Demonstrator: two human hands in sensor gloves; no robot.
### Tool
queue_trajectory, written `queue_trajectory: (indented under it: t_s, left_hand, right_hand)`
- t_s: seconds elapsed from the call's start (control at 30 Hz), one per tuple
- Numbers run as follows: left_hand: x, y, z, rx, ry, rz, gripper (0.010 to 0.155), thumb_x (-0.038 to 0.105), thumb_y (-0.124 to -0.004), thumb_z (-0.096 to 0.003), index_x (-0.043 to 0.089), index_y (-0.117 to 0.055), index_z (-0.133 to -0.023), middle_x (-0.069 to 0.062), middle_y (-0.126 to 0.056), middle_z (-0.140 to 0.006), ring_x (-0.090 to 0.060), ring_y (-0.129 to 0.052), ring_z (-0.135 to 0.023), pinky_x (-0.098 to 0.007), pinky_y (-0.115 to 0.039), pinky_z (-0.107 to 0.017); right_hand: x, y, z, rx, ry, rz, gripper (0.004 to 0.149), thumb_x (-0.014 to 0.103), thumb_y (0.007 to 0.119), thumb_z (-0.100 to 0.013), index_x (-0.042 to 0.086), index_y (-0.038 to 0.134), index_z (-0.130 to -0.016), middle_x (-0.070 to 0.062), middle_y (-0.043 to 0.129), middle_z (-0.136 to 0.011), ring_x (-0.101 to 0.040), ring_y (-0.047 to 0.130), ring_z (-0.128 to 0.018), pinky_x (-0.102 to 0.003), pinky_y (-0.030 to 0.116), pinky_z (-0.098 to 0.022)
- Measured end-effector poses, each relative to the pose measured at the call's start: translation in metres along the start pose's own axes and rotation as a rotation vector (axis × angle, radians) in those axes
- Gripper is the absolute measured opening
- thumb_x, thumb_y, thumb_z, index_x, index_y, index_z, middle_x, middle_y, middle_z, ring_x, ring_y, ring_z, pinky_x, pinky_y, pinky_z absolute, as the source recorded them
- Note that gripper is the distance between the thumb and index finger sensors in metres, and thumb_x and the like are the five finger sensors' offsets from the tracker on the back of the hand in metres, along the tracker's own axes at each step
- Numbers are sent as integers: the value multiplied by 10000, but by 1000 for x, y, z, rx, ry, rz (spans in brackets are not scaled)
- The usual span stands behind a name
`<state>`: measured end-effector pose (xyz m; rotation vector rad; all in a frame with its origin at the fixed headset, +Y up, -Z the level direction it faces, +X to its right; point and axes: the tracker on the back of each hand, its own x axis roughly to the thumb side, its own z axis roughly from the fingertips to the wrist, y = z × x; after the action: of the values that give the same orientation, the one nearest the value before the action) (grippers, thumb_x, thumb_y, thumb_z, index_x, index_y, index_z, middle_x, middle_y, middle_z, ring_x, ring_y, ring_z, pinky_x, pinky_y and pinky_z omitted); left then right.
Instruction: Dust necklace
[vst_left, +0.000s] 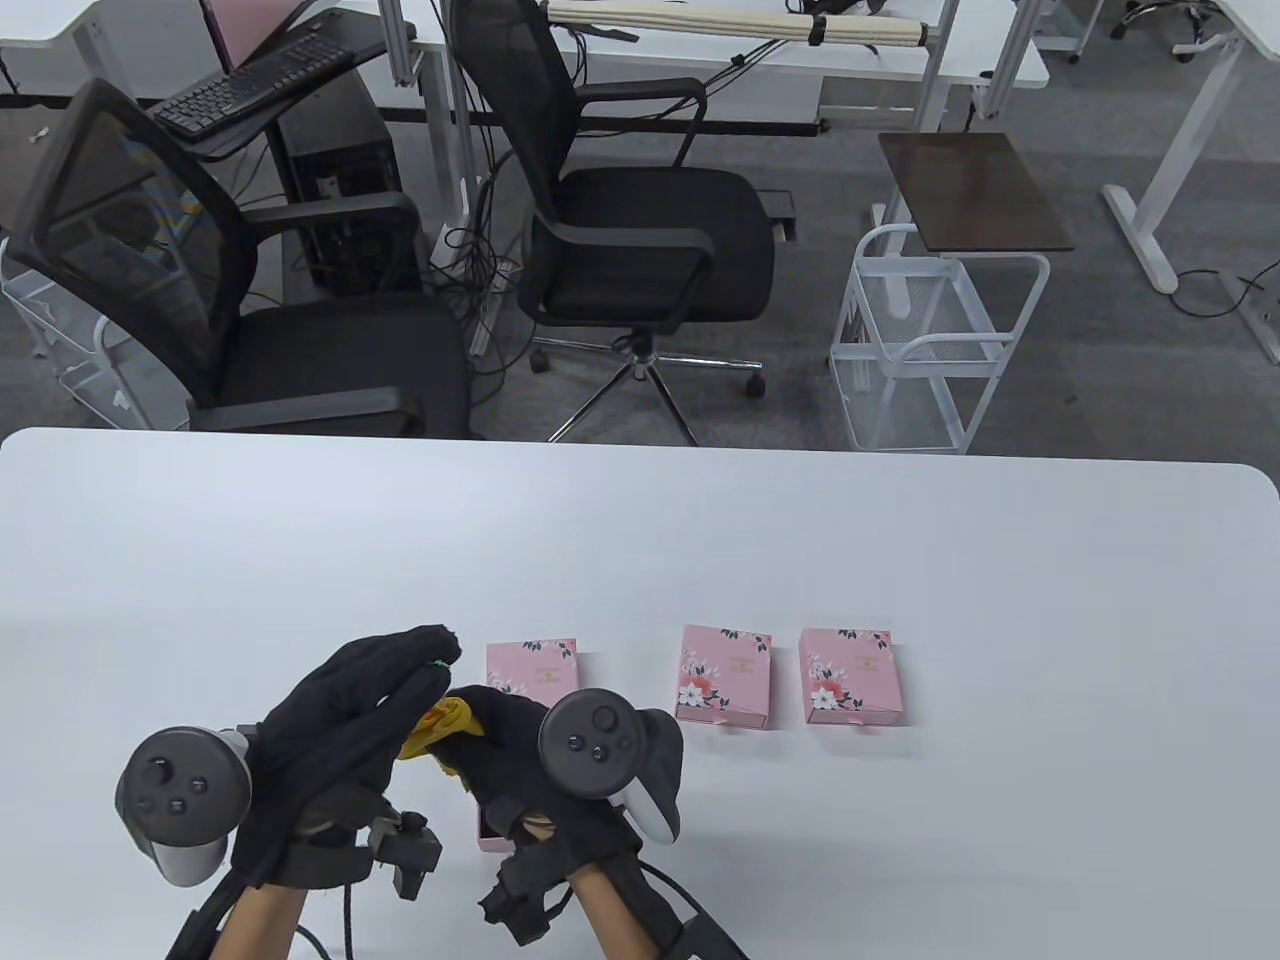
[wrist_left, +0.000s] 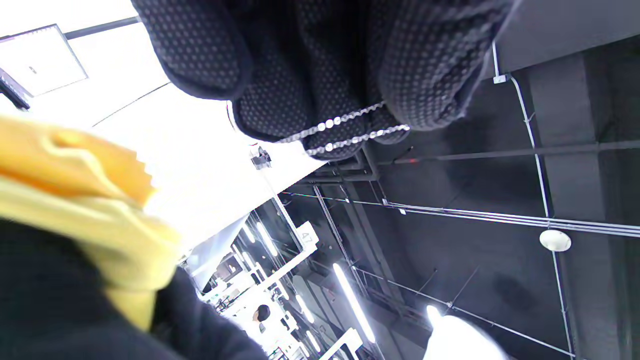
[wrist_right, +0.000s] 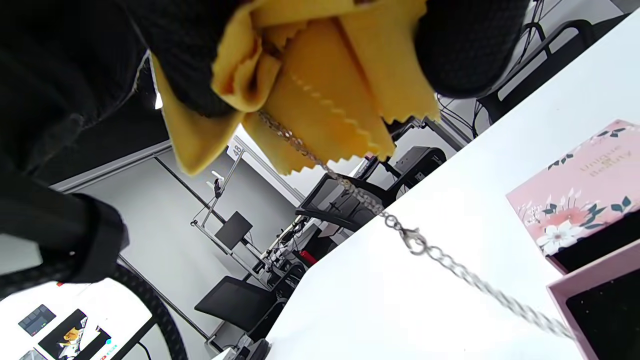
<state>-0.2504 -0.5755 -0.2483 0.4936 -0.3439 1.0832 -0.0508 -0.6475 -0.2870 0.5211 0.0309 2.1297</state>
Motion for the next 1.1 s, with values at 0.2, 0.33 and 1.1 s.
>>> queue_trajectory:
  t_s: [0.2, 0.33, 1.1]
  left_hand:
    - [0, 2, 1, 18, -7, 22, 348, 438, -894, -545, 310, -922, -867, 7, -1038, -838, -218, -967, -767, -443, -834, -565]
    - [-1, 5, 1, 30, -6, 17, 350, 440, -893, -545, 310, -921, -868, 12, -1038, -837, -209, -969, -767, -441, -836, -562]
    - [4, 18, 3, 75, -48, 34, 347, 430, -901, -540, 309, -924, -864, 10, -1033, -840, -216, -960, -771, -438, -831, -571]
  right_hand:
    - [-3, 11, -2, 33, 18, 70, 385, 271, 800, -631, 138, 747, -988, -178, 890, -863, -434, 884, -679, -571, 727, -574]
    - [-6, 18, -3, 60, 32, 79, 386, 339, 785, -637, 117, 777, -952, -153, 920, -795, -415, 897, -644, -559, 739, -562]
    - [-4, 52, 0, 202, 47, 169, 380, 338, 773, -657, 111, 769, -962, -165, 926, -801, -415, 913, -624, -552, 752, -545]
